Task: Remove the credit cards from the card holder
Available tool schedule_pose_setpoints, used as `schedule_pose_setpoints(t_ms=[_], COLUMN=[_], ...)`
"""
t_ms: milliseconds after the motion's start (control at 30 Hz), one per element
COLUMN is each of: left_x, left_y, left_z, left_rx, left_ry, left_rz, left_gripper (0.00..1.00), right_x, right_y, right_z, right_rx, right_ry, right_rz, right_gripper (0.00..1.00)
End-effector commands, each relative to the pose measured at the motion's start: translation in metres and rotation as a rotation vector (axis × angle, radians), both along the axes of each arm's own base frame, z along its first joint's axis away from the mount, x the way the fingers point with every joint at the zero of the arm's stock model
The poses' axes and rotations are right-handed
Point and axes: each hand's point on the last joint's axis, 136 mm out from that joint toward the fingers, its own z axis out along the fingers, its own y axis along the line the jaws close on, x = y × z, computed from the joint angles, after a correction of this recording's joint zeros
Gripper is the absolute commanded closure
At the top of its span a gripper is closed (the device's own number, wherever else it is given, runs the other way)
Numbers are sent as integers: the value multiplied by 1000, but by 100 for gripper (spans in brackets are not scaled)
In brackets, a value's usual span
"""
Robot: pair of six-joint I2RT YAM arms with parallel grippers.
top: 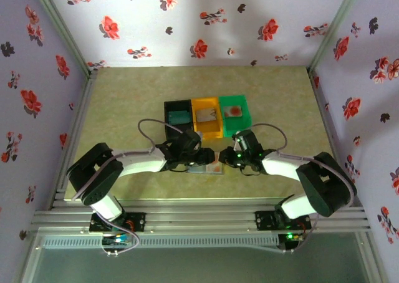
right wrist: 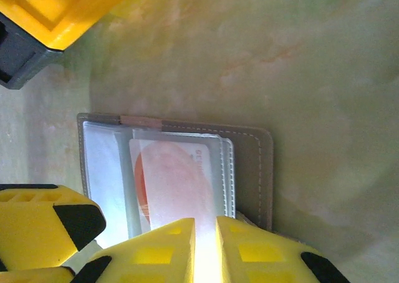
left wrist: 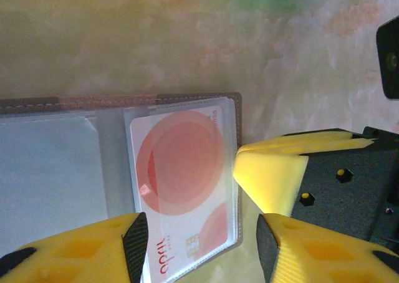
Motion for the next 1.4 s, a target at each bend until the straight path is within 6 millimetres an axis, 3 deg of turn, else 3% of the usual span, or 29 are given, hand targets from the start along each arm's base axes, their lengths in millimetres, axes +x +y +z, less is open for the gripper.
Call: schedule_pose_setpoints(t_ms=[0,767,1367], left_x=[-3,-7,0], left_y=[-8,7,-4], left_z=[-5,-28,-25], left_rx=[-28,117,50], left_ry=[23,13,-7], left_rz=[-9,-17,2], left_gripper=[50,51,61], right_x=[-1,-8,-17], right_y=[-4,-11,-12], right_z=[-8,-23,-43], right_rx=[-24,-60,-50], right_ry=[1,29,77], right_rz=[-18,-24,-30], right_gripper=[83,86,88])
